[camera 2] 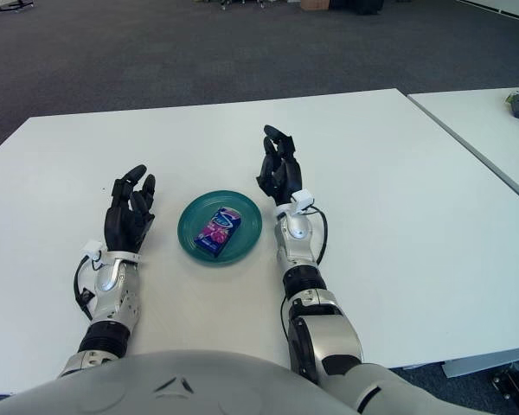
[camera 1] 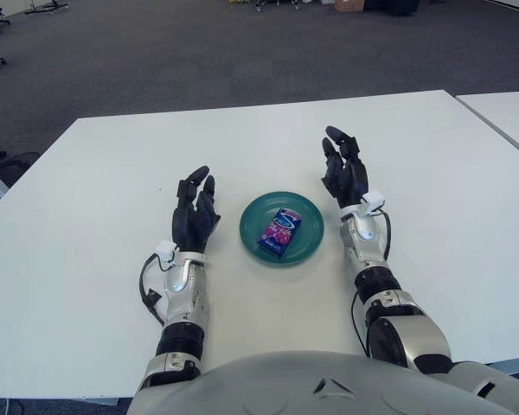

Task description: Put the gum into the plate.

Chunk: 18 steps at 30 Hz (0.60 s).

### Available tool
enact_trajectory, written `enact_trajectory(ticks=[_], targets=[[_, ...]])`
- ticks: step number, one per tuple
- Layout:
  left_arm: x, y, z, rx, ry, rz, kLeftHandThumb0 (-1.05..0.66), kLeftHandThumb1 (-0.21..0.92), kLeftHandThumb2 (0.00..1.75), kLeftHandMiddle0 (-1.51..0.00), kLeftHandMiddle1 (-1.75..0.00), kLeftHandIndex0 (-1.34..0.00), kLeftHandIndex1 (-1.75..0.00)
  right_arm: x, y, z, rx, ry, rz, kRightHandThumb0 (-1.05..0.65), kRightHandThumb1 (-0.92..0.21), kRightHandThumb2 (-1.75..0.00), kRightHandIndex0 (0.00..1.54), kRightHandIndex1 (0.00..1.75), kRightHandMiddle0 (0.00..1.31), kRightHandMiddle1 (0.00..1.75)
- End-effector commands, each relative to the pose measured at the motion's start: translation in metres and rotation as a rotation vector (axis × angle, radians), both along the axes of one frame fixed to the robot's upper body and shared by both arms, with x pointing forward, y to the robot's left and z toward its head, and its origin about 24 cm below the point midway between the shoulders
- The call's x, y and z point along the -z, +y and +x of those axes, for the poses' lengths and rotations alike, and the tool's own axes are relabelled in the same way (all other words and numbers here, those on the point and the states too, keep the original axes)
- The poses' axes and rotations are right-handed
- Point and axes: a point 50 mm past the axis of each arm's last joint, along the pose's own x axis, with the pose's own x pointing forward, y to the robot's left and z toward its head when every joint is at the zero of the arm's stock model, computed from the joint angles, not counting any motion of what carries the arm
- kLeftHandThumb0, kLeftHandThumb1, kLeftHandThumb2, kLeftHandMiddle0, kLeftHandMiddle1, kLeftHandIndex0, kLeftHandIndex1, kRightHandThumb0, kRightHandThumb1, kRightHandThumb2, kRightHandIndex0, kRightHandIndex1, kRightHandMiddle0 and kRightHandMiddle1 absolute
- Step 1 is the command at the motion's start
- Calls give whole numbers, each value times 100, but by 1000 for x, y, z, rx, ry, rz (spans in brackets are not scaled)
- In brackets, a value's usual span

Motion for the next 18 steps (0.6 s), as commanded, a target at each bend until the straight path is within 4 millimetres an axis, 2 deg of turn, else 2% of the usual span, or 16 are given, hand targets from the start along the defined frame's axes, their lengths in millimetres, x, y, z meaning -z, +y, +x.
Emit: enact_trajectory(ticks=[1,8,18], targets=[[34,0,-36,-44,178,-31,-83,92,87,-24,-1,0,-75,2,-10,-1,79,24,29,-83,-92,-81,6,0,0,30],[35,4,-37,-56,191,-60,-85,92,91,-28,-2,0,-70,20,-5,-27,116,55,0,-81,-92,-81,5,0,0,27],[35,8,-39,-51,200,-38,-85,92,93,-28,-1,0,-68,29,-9,-33,126,130,-64,-80,-92,-84,8,1,0,28]])
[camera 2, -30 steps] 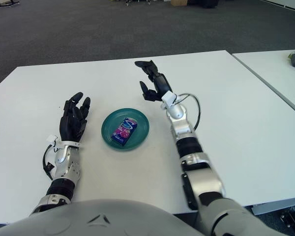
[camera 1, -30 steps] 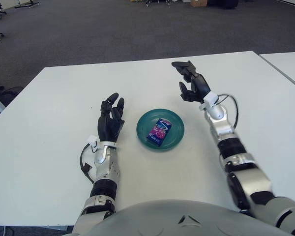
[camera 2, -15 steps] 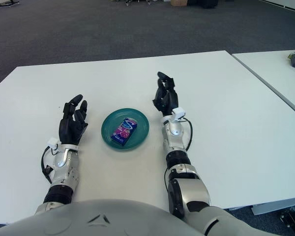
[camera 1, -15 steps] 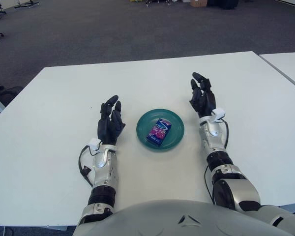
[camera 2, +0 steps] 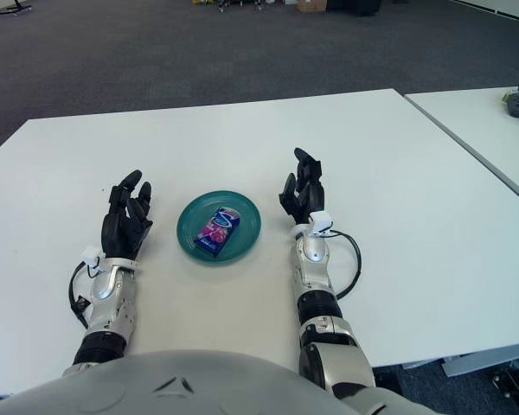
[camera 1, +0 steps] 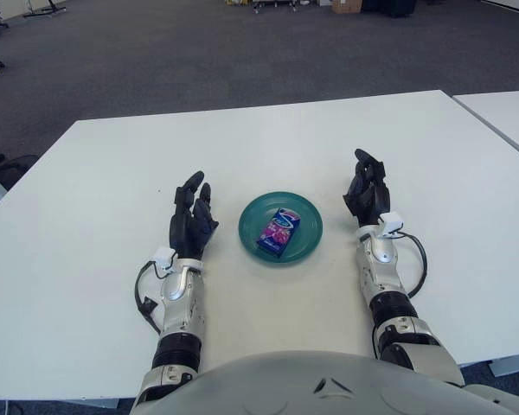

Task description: Put the gum into the plate.

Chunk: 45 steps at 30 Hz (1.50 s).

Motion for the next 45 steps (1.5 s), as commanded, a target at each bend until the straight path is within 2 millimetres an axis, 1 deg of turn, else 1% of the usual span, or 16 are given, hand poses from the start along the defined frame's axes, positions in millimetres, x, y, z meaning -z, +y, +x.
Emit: enact_trajectory(ticks=[1,11,20,25,27,29,31,32,33,34,35,36,37,38,41,45], targets=[[31,4,-31,-31,156,-31,-85,92,93,-28,-1,0,-68,6,-4,0,5,55,-26,-80,-92,-84,8,1,0,28],[29,11,-30,-18,154,-29,-83,92,90,-27,0,0,-68,19,-5,-3,-16,149,-77,-84,-92,-88,7,0,0,24],[28,14,-30,-5,153,-47,-82,92,88,-28,-1,0,-70,29,-1,-8,-94,205,-178,-96,-92,-96,2,0,0,11],[28,14,-30,3,155,-54,-83,92,88,-28,-1,0,-70,38,2,-9,-126,239,-188,-99,-92,-94,0,0,0,3],[27,14,-30,5,155,-56,-83,92,88,-28,-1,0,-70,40,3,-9,-127,247,-178,-99,-92,-86,0,0,0,2],[27,14,-30,8,154,-55,-84,92,88,-28,-1,0,-70,41,4,-8,-115,247,-158,-97,-92,-65,0,0,0,1],[26,14,-30,10,154,-52,-83,92,88,-28,-1,0,-70,41,4,-7,-102,245,-135,-90,-92,-47,0,0,0,0],[26,14,-30,11,153,-51,-83,92,87,-28,0,0,-70,41,5,-7,-97,243,-127,-81,-91,-38,0,0,0,0],[26,14,-30,12,153,-50,-83,92,87,-28,0,0,-70,40,6,-6,-89,237,-109,-78,-90,-36,0,0,0,0],[26,14,-30,13,153,-49,-83,92,87,-28,0,0,-70,39,6,-5,-84,232,-95,-55,-78,-54,0,0,0,0],[25,14,-30,13,153,-46,-83,92,87,-28,0,0,-70,38,7,-5,-81,224,-79,-41,-67,-71,0,0,0,0],[25,14,-30,14,152,-43,-82,92,86,-28,0,0,-70,37,8,-5,-80,219,-69,-32,-63,-81,0,0,0,0],[25,14,-30,14,152,-39,-81,92,85,-28,0,0,-70,37,8,-5,-83,214,-60,-18,-57,-99,0,0,0,0],[24,14,-30,14,151,-34,-81,92,85,-28,0,0,-70,36,8,-5,-87,210,-51,-9,-53,-110,0,0,0,0],[24,14,-29,13,149,-27,-80,92,83,-28,0,0,-71,36,9,-4,-96,205,-35,5,-49,-128,0,0,1,0],[23,14,-29,12,148,-25,-79,92,82,-28,-1,0,-71,35,9,-4,-102,201,-20,10,-48,-136,0,0,2,1]])
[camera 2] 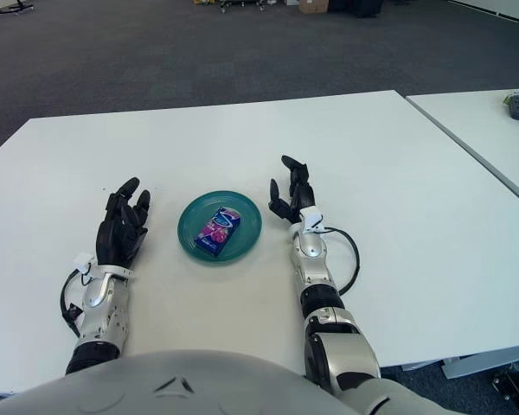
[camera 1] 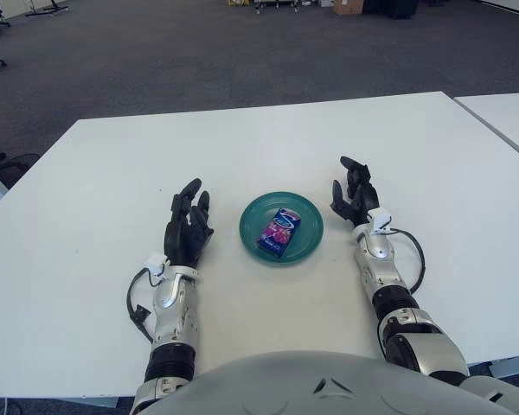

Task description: Put the gum into the plate.

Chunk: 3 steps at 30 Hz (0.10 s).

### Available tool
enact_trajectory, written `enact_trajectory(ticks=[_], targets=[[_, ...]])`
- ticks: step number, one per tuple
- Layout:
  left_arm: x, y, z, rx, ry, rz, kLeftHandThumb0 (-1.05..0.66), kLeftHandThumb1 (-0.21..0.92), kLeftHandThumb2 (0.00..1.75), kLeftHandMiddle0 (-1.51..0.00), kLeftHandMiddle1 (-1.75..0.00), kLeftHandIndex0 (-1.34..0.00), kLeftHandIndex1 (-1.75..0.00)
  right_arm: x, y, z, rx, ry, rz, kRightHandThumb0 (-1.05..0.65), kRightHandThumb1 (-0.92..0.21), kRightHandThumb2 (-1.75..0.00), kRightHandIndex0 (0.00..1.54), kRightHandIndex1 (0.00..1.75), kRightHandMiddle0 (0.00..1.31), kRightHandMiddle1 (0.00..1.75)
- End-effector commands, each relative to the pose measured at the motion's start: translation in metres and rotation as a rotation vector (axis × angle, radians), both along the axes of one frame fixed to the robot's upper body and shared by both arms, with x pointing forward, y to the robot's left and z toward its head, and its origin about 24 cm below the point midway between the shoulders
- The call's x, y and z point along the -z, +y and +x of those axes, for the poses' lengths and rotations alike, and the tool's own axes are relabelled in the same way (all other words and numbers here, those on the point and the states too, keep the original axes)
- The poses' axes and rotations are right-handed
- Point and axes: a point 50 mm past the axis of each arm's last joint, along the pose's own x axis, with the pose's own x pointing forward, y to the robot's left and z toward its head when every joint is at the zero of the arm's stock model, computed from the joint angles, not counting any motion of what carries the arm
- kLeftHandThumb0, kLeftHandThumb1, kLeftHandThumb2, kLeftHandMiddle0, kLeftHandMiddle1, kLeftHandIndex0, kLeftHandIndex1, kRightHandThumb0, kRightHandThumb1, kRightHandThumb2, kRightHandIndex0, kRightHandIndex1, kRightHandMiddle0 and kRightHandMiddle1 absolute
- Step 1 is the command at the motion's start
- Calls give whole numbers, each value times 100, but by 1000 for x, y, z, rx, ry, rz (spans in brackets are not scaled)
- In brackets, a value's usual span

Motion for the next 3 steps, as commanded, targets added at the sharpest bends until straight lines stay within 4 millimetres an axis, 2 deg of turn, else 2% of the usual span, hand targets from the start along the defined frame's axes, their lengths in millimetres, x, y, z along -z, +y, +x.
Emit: enact_trajectory(ticks=[1,3], targets=[[19,4,-19,-23,99,-6,-79,92,82,-29,-1,0,-71,18,5,-13,9,79,58,12,-48,-138,0,0,2,2],[19,4,-19,-23,100,-8,-79,92,81,-29,-1,0,-72,17,5,-12,15,76,64,15,-48,-141,1,0,3,3]])
